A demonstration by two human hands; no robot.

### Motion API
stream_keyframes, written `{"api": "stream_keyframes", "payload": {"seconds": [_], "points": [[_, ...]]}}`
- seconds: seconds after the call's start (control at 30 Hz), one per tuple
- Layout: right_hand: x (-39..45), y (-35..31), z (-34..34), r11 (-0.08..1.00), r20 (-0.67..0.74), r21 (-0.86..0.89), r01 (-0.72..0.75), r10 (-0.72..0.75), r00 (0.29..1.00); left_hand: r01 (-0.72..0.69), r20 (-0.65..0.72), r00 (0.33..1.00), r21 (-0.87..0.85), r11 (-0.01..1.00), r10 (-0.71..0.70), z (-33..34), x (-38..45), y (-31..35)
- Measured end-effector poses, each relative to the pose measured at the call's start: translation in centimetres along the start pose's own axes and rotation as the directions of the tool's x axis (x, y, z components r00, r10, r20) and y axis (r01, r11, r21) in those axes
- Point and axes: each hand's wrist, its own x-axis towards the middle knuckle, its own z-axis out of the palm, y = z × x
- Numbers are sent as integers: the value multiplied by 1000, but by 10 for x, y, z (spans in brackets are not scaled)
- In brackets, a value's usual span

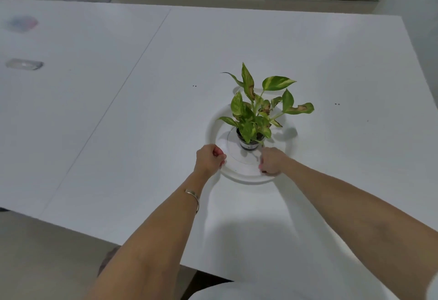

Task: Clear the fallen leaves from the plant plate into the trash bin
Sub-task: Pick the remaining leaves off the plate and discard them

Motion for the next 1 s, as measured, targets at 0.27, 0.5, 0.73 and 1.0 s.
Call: {"api": "stream_keyframes", "payload": {"seconds": [0.27, 0.5, 0.73, 1.0], "points": [[-14, 16, -31, 866, 20, 485, -125, 132, 991, 63, -80, 993, -237, 969, -84, -27, -13, -12], [-22, -13, -11, 996, -46, -2, -85, 85, 995, 87, -113, 986, -279, 956, -123, -58, -33, -41], [-17, -18, -10, 967, 63, -237, 89, -76, 995, 74, -58, 994, -306, 949, -96, -53, -39, -45], [-22, 7, -13, 985, -112, 170, 15, 5, 994, 81, -49, 993, -339, 937, -104, -60, -43, -54]]}}
